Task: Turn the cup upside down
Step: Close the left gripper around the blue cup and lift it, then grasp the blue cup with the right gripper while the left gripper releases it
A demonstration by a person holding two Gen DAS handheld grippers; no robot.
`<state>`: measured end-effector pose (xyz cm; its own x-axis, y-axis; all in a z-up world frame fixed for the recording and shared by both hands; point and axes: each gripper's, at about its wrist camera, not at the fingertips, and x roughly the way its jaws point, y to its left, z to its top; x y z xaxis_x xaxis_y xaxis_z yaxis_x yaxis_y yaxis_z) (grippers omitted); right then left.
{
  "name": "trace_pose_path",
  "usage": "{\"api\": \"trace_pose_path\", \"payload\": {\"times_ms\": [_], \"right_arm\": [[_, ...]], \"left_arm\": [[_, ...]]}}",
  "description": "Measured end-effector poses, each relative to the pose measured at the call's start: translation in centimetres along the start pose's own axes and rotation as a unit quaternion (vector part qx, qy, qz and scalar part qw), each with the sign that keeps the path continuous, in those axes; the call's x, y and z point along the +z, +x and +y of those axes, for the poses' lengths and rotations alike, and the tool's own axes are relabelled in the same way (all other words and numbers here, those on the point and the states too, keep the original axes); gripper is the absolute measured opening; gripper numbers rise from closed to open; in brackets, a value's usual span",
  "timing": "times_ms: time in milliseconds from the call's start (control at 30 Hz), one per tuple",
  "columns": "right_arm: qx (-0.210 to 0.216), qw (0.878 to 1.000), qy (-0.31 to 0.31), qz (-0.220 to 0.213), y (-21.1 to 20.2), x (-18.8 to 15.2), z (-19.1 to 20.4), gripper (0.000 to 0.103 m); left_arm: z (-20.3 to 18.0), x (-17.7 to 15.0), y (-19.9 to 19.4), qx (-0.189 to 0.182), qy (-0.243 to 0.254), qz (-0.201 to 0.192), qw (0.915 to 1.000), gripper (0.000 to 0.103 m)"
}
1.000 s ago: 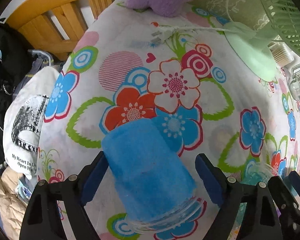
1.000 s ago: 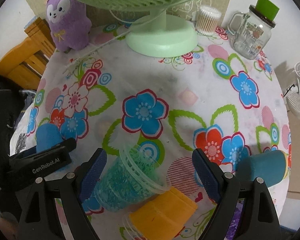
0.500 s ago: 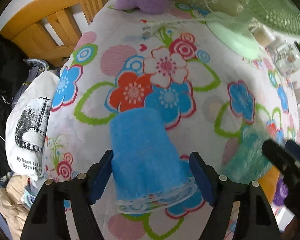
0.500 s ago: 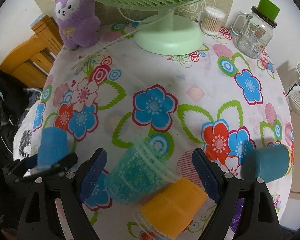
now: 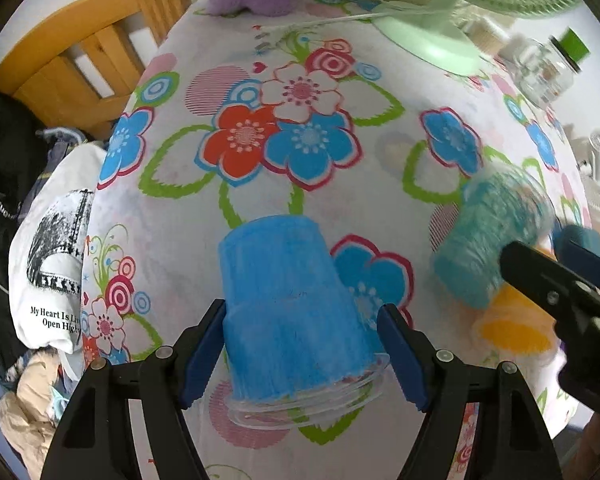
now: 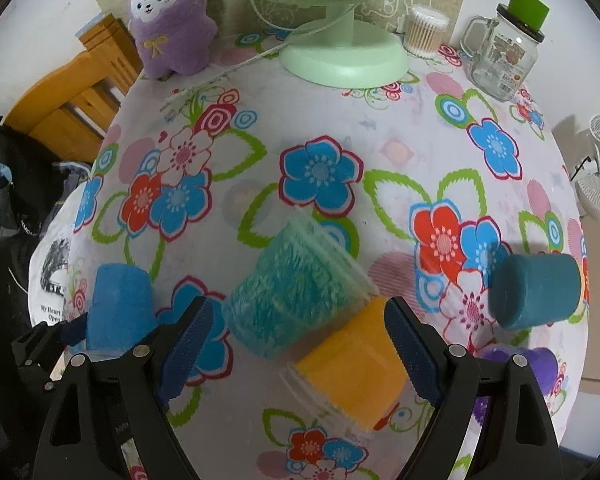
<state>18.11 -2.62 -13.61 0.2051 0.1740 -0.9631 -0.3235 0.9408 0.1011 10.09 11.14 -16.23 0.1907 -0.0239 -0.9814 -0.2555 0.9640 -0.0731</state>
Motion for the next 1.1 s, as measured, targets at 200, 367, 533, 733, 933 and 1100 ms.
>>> {"api": "trace_pose_path", "payload": {"times_ms": [200, 367, 533, 733, 933, 1100], "right_arm": [[-0.009, 1.0, -0.007, 0.007, -0.3, -1.9, -0.2, 0.089], [-0.018, 1.0, 0.0, 0.017, -0.4, -3.7, -0.8, 0.089], [-0.025, 0.999, 0.0, 0.026, -0.5, -5.6, -1.3, 0.089], [-0.029, 0.999, 0.002, 0.033, -0.5, -7.0, -1.7, 0.089], [-0.032, 0.999, -0.001, 0.034, -0.9, -7.6, -1.6, 0.089], [-0.03, 0.999, -0.009, 0.029, -2.0, -7.6, -0.8, 0.089]], "left_arm": [[-1.6, -2.0, -0.4, -0.013, 0.045, 0.002, 0.9989, 0.077], [-3.0, -3.7, -0.3, -0.02, 0.075, 0.008, 0.9969, 0.077], [-4.2, -5.1, -0.1, -0.03, 0.092, 0.015, 0.9952, 0.077], [-5.4, -6.3, 0.4, -0.06, 0.105, 0.031, 0.9922, 0.08], [-6.0, -6.7, -0.2, -0.048, 0.098, 0.03, 0.9936, 0.1], [-5.2, -6.9, -2.6, -0.056, 0.085, 0.021, 0.9946, 0.1]]}}
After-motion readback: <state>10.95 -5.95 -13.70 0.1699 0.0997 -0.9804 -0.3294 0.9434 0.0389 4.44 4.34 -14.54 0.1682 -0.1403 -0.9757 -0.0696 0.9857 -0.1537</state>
